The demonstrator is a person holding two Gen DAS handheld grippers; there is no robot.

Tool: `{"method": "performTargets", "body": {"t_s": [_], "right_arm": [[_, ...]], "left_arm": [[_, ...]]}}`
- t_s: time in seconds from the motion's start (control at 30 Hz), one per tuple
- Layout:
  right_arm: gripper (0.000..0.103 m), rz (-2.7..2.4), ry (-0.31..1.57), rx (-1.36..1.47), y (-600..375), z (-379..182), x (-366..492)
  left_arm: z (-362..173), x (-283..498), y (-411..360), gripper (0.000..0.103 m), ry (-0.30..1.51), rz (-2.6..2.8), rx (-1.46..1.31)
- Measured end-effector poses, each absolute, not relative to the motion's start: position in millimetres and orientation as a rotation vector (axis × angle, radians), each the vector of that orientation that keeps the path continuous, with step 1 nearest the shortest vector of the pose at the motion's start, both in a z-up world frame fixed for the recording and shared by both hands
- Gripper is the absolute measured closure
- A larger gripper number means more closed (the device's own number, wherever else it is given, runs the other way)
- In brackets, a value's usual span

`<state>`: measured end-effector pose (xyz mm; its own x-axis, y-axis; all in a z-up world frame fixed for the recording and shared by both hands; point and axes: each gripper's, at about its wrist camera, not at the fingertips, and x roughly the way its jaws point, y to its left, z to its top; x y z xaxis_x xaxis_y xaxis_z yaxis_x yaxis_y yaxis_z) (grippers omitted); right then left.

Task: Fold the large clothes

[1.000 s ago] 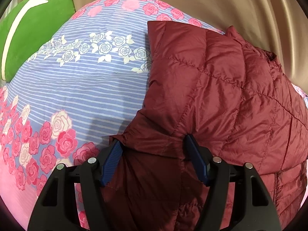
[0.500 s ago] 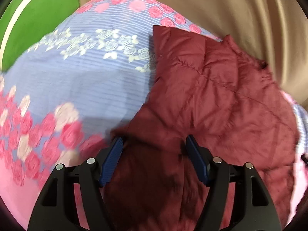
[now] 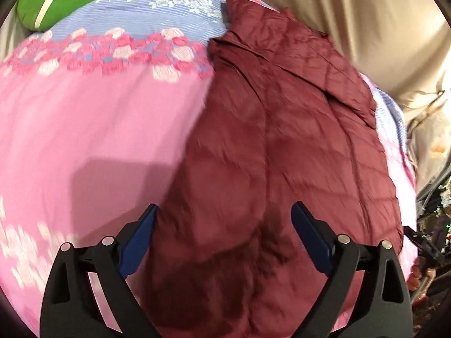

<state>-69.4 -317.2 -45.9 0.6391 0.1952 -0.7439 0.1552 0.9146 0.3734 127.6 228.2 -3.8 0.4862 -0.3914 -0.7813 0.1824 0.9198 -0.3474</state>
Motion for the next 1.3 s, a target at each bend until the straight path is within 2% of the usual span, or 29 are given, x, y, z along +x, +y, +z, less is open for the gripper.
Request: {"method": "performTargets", "body": {"t_s": [0.03, 0.07, 0.1, 0.13, 0.17, 0.2, 0.37, 0.57, 0.67, 0.7, 0.73, 0.77, 0.8, 0.9, 1.0, 1.03, 1.07, 1.17, 1.3], "right_arm": [[0.041, 0.024, 0.885, 0.414, -312, -47, -72], [0.062, 0.023, 0.881, 0.401, -306, -47, -71], [0.074, 0.023, 0.882, 0.391, -301, -48, -71], [0.095, 0.025, 0.884, 0.391, -297, -47, -71], [0.1, 0.032, 0.875, 0.403, -296, -44, -73], [0.101, 0.03, 0.854, 0.404, -294, -37, -79], [0.101, 0.034, 0.845, 0.332, -280, -13, -120], [0.101, 0.106, 0.942, 0.199, -268, -15, -187], [0.098, 0.136, 0.992, 0.125, -264, -19, -200], [0.094, 0.109, 0.978, 0.08, -264, -14, -201], [0.082, 0.08, 0.947, 0.05, -268, -6, -201], [0.067, 0.06, 0.897, 0.047, -275, 8, -198], [0.063, 0.053, 0.829, 0.058, -286, 26, -191], [0.061, 0.056, 0.673, 0.063, -297, 69, -158], [0.075, 0.153, 0.578, 0.119, -289, 98, -88], [0.087, 0.202, 0.578, 0.124, -280, 102, -55], [0.093, 0.227, 0.594, 0.119, -269, 102, -21], [0.1, 0.248, 0.647, 0.094, -239, 95, 66], [0.103, 0.223, 0.749, 0.089, -212, 63, 176]], "left_arm": [[-5, 122, 226, 0.021, 1.006, -0.342, -0.199], [-4, 118, 223, 0.04, 1.003, -0.328, -0.167], [-4, 115, 220, 0.07, 1.003, -0.315, -0.141], [-5, 113, 220, 0.087, 1.039, -0.353, -0.156], [-7, 109, 220, 0.097, 1.06, -0.369, -0.184], [-7, 104, 224, 0.099, 1.07, -0.373, -0.204], [14, 56, 228, 0.101, 1.04, -0.4, -0.136], [30, -4, 245, 0.1, 1.064, -0.453, -0.15], [54, -14, 256, 0.096, 0.985, -0.399, -0.167], [69, -14, 261, 0.09, 0.928, -0.363, -0.162], [82, -9, 261, 0.085, 0.883, -0.339, -0.146], [91, -1, 259, 0.074, 0.851, -0.324, -0.127], [103, 7, 256, 0.069, 0.81, -0.321, -0.097], [132, 44, 226, 0.068, 0.718, -0.359, -0.029], [143, 106, 159, 0.068, 0.66, -0.421, 0.092], [143, 119, 139, 0.068, 0.662, -0.434, 0.108], [140, 135, 120, 0.068, 0.665, -0.443, 0.115], [124, 202, 59, 0.068, 0.72, -0.512, 0.119], [84, 289, 4, 0.069, 0.838, -0.515, 0.102]]}}
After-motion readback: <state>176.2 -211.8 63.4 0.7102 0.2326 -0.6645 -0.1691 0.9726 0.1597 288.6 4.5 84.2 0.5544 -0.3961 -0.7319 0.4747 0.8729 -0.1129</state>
